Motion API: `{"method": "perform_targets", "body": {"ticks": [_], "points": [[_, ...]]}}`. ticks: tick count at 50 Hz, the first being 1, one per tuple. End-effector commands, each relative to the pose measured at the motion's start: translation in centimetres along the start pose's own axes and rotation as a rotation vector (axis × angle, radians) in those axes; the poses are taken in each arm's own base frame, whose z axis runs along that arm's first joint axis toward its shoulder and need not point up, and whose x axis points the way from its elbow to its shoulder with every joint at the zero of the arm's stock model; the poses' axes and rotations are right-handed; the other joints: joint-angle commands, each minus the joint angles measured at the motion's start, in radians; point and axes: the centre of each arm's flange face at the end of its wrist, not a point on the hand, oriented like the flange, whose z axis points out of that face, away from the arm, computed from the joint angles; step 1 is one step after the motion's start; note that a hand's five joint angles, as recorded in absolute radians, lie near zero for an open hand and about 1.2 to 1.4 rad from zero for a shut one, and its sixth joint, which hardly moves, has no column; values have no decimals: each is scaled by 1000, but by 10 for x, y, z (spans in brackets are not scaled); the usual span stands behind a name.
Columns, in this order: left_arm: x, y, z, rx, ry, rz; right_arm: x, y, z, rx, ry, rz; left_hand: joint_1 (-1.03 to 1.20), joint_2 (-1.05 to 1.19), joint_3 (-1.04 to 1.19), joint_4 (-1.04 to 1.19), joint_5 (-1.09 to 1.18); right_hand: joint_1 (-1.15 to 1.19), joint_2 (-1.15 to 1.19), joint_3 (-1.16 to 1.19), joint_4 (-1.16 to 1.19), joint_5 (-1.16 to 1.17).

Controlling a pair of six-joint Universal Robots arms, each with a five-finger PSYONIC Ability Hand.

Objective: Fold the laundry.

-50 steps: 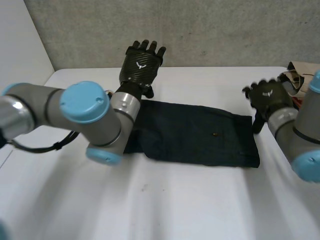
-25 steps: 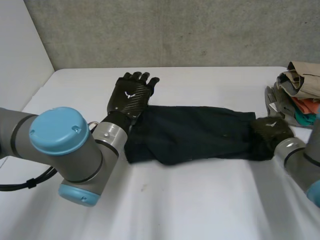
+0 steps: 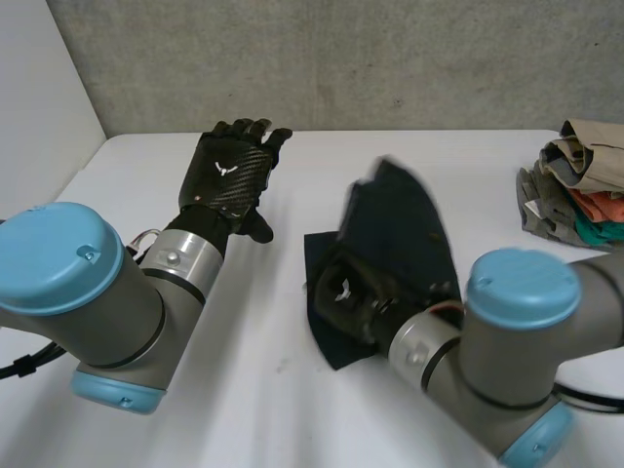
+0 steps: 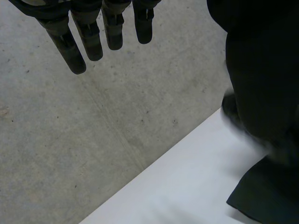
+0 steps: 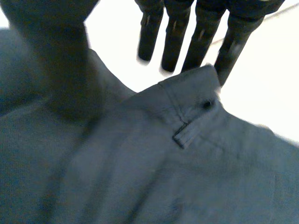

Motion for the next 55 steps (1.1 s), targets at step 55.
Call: {"method": "perform_targets", "body": {"ticks": [55], "points": [[87, 80, 27, -573, 181, 79, 89, 121, 10, -466, 235, 896, 7, -14, -21, -10, -27, -290, -314, -347, -372, -343]]}}
